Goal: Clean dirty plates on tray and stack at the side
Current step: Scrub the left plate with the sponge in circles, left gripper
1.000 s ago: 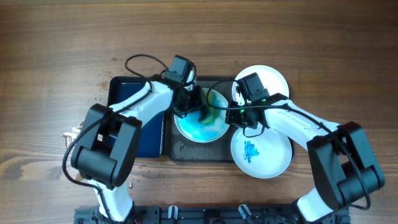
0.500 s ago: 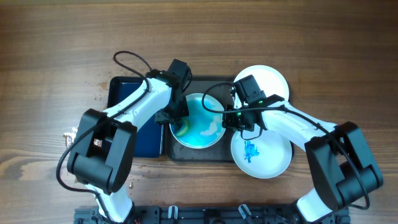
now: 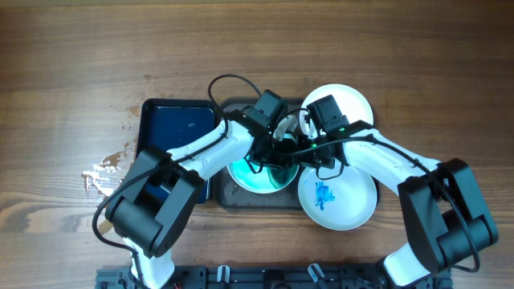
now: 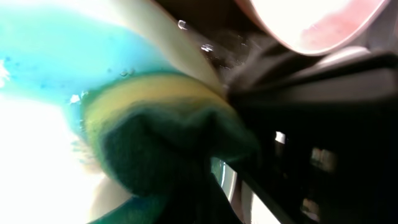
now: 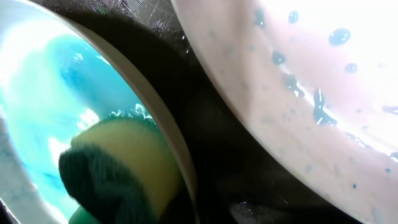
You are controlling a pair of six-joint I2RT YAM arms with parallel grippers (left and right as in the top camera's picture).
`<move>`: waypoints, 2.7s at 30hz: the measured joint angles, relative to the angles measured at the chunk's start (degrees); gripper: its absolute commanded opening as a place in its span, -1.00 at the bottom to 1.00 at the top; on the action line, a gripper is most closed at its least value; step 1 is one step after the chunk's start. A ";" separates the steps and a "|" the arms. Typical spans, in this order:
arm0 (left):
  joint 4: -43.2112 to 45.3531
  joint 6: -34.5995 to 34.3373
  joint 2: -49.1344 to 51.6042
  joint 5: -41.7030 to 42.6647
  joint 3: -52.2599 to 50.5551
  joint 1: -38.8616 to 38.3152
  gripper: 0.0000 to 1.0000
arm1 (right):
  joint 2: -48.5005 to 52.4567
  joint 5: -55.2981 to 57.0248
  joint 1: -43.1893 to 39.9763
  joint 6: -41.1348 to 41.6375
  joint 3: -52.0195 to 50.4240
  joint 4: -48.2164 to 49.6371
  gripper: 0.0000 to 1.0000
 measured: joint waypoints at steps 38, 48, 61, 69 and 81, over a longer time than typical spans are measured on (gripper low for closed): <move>-3.93 5.11 -0.74 -6.36 0.07 -2.23 -0.92 | -0.15 -0.22 -0.17 -1.73 0.00 -1.07 -0.91; 2.14 -12.55 -0.37 -22.64 0.44 1.27 -0.92 | -0.28 1.27 -0.24 -1.49 0.02 0.42 -0.91; -13.29 -13.25 -0.70 -39.76 2.47 5.18 -0.92 | 0.02 -0.55 0.94 -1.51 0.02 0.92 -0.91; -14.05 -1.01 -0.70 -42.05 2.03 -3.65 -0.92 | 0.00 -0.63 0.22 -1.73 0.02 -0.63 -0.91; -5.66 1.95 -1.14 -32.00 1.05 -9.46 -0.92 | -0.39 -0.52 -0.98 -2.82 -0.22 -1.53 -0.91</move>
